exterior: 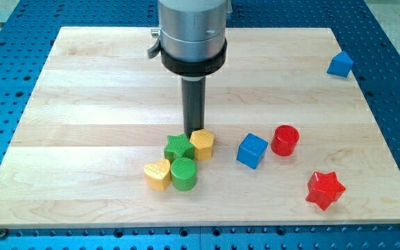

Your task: Move cube and red circle at the center

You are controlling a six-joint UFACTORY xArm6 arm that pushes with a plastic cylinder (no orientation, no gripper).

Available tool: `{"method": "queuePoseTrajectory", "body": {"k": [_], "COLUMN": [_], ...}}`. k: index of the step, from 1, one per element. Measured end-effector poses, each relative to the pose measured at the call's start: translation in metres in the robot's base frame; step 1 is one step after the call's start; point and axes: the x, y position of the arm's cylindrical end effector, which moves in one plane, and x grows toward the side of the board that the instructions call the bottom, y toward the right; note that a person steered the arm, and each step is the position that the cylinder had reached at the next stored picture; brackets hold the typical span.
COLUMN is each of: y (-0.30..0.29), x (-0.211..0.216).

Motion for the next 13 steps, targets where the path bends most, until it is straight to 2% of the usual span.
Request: {"method": "queuePoseTrajectory", "body": {"k": [1, 2, 4, 6, 7, 10, 12, 13], "y": [0.039, 0.035, 0.013, 0.052, 0.064, 0.061, 0.063, 0.039], "x": [0.011, 0.034, 0.044, 0.017, 0.023, 0.033, 0.067, 0.081]}}
